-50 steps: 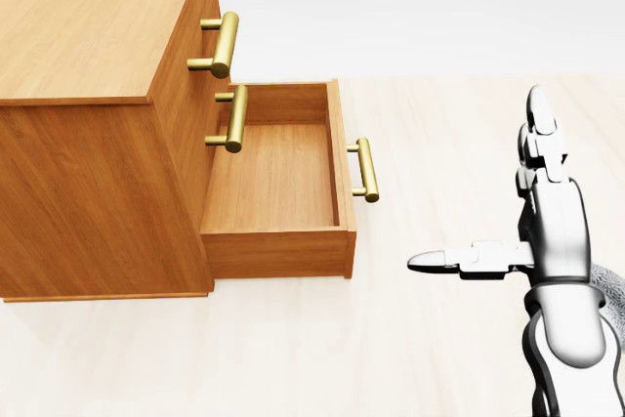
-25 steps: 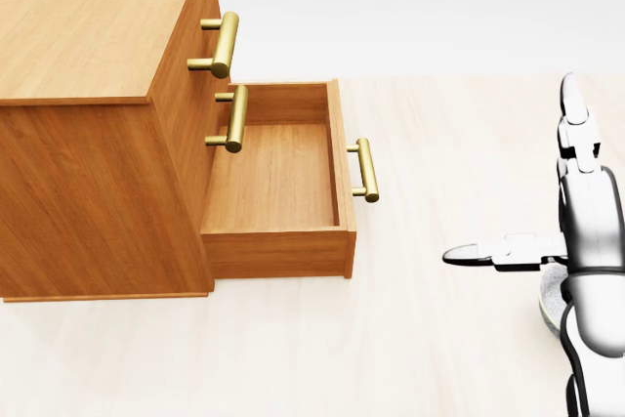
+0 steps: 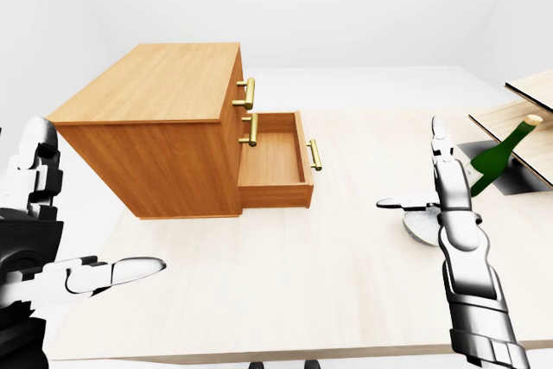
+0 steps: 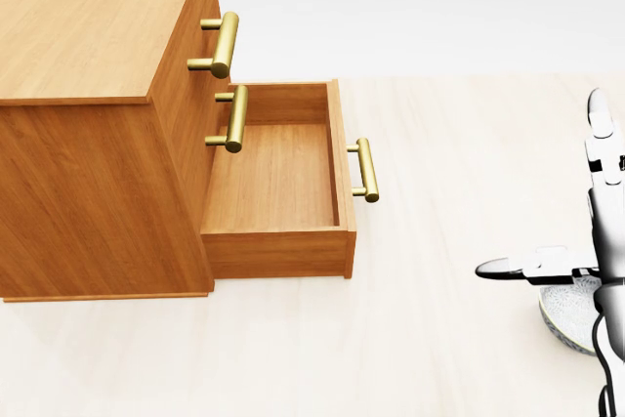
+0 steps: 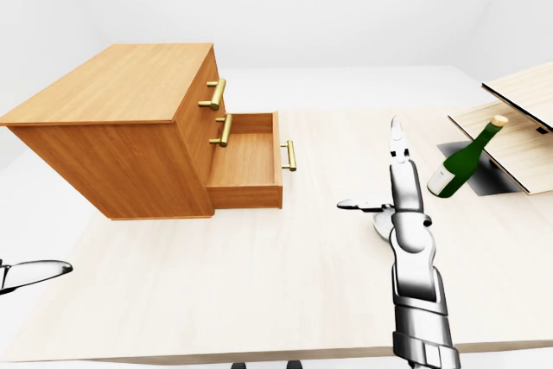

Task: Put the bowl on top of the cabinet.

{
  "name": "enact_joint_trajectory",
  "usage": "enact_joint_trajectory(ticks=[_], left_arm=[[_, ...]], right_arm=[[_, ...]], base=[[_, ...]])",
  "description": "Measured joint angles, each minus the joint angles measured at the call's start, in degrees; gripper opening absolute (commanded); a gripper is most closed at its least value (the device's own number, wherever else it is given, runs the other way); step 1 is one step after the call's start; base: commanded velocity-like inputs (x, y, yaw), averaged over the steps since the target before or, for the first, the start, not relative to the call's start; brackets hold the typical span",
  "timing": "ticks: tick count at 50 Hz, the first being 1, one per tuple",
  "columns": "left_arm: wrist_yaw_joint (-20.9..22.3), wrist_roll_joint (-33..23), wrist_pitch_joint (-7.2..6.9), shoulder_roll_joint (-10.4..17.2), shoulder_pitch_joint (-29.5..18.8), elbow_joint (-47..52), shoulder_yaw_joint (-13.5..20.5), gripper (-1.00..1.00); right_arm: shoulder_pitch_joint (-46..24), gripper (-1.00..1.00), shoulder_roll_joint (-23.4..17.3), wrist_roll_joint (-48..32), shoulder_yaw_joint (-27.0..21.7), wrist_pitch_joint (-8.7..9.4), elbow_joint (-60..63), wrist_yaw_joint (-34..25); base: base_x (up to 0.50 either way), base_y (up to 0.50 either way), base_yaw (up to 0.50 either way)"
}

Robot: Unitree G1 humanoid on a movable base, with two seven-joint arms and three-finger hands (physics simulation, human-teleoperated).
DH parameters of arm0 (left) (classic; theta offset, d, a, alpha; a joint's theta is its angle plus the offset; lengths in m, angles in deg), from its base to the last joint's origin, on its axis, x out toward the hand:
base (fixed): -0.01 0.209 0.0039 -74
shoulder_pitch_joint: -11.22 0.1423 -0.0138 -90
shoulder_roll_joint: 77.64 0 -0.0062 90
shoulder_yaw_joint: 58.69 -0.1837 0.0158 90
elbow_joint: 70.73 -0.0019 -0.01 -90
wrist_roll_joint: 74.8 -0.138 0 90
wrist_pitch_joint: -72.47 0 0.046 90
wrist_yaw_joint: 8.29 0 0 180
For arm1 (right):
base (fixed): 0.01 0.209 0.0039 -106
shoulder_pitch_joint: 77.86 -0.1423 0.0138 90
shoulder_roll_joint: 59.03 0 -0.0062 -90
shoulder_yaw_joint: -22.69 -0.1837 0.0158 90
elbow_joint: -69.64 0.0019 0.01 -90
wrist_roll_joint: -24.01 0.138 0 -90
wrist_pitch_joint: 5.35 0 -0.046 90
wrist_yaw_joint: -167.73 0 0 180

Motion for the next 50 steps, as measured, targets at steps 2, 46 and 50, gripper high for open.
enact_joint_trajectory(ticks=[2, 46, 50], left_arm=[[0.1, -0.2, 0.00, -0.2, -0.1, 0.0, -0.1, 1.00], [0.8, -1.1, 0.00, -1.2, -0.8, 0.0, -0.7, 1.00], [0.8, -1.3, 0.00, -1.3, -0.9, 0.0, -0.9, 1.00]], right_arm=[[0.1, 1.00, -0.2, -0.2, -0.3, 0.00, 0.0, -0.1], [4.3, 1.00, -2.7, -6.5, -4.9, 0.00, 1.5, -3.4], [4.8, 1.00, -2.7, -6.8, -5.3, 0.00, 2.0, -3.7]], base=[[0.00, 0.00, 0.00], [0.00, 0.00, 0.00], [0.00, 0.00, 0.00]])
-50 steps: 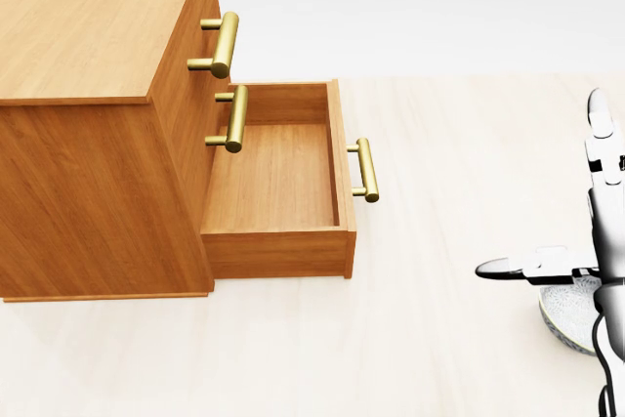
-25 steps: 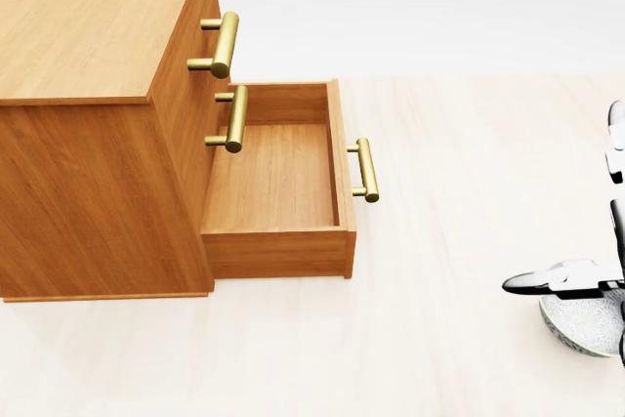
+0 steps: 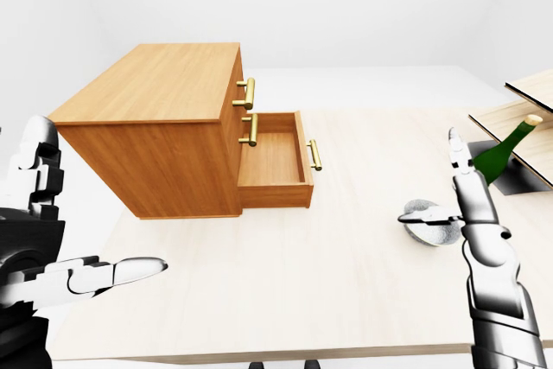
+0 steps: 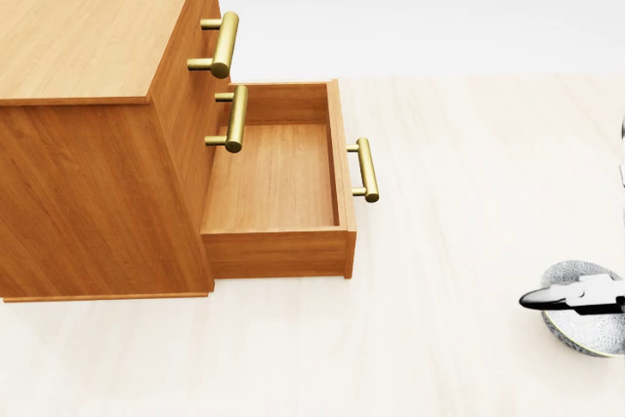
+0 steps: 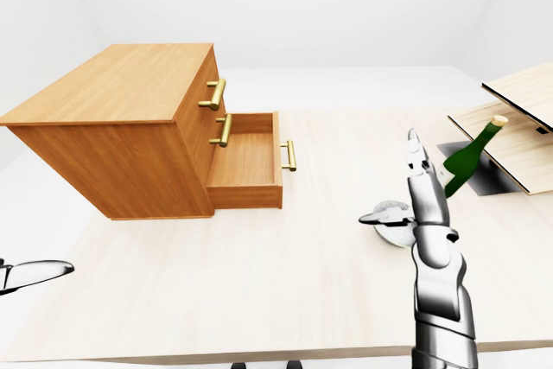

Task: Put the bowl on top of the cabinet.

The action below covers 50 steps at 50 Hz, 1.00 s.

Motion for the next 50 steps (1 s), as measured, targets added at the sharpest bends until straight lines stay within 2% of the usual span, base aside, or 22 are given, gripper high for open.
enact_joint_trajectory(ticks=[50], left_arm=[[-0.3, 0.0, 0.00, 0.2, 0.1, 0.0, -0.1, 1.00]], right_arm=[[3.4, 1.00, -0.6, -5.5, -2.8, 0.00, -1.6, 1.5]], base=[[0.00, 0.00, 0.00]])
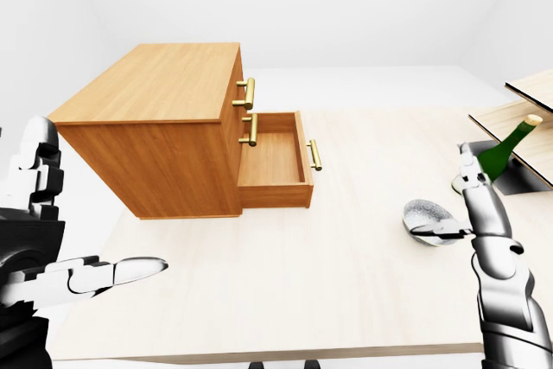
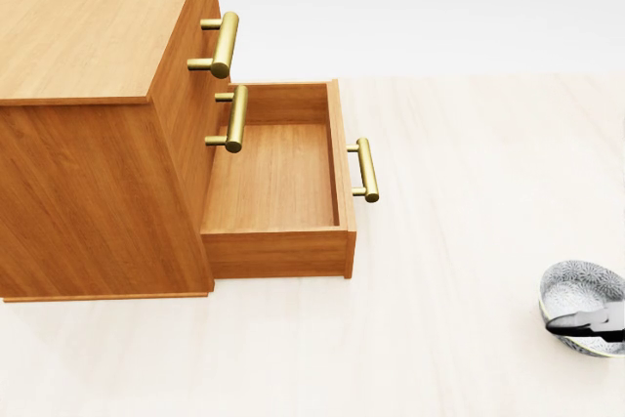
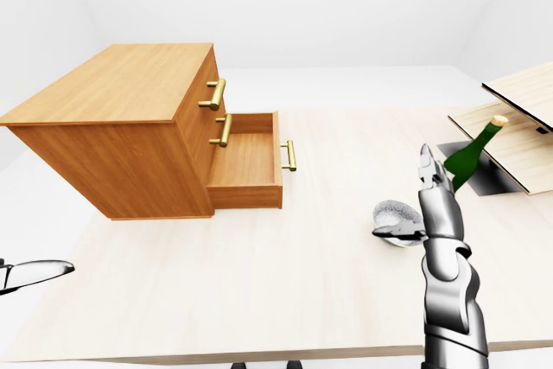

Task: Put the bowl on top of the cabinet.

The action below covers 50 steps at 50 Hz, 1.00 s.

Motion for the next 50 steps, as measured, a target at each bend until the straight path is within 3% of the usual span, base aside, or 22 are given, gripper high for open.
enact_joint_trajectory(ticks=[50], left_arm=[[-0.2, 0.1, 0.00, 0.3, -0.1, 0.0, -0.1, 1.00]], right_arm=[[3.5, 1.00, 0.6, -8.0, -0.3, 0.00, -4.7, 4.8]], base=[[0.00, 0.00, 0.00]])
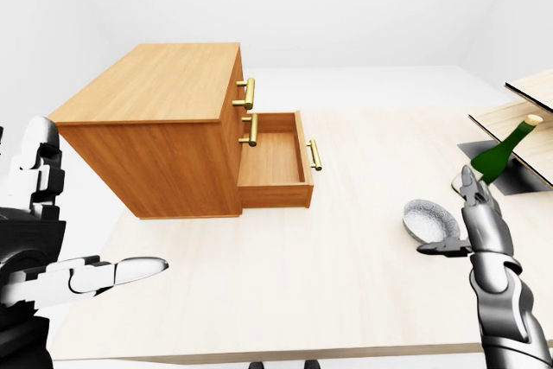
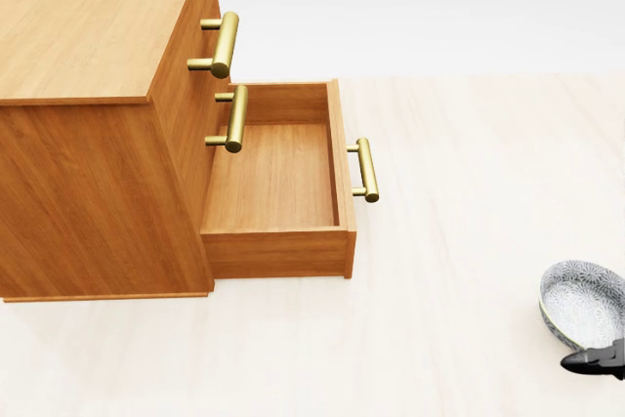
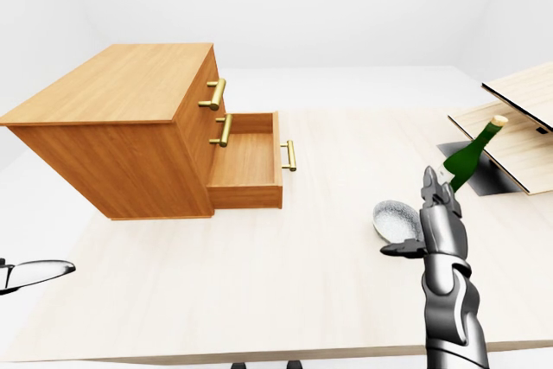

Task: Put the bowl on top of the cabinet.

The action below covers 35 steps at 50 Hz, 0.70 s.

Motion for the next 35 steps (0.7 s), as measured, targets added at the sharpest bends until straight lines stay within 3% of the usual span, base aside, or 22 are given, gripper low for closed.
enact_joint_trajectory(ticks=[6, 17, 35], left_arm=[[0.5, -1.2, 0.00, -0.8, 0.7, 0.0, -0.6, 1.00], [-0.8, 0.9, 0.00, 1.2, 0.8, 0.0, 0.3, 1.00], [-0.7, -0.5, 0.00, 0.7, 0.9, 0.0, -1.0, 1.00]], right_arm=[[0.0, 1.00, -0.2, -0.9, 0.2, 0.00, -0.9, 0.9], [-0.1, 1.00, -0.6, -3.2, 0.8, 0.00, -2.8, 3.3], [-0.5, 1.00, -1.4, -8.9, 2.0, 0.00, -5.0, 10.3]], base=[[0.00, 0.00, 0.00], [0.00, 0.00, 0.00], [0.00, 0.00, 0.00]])
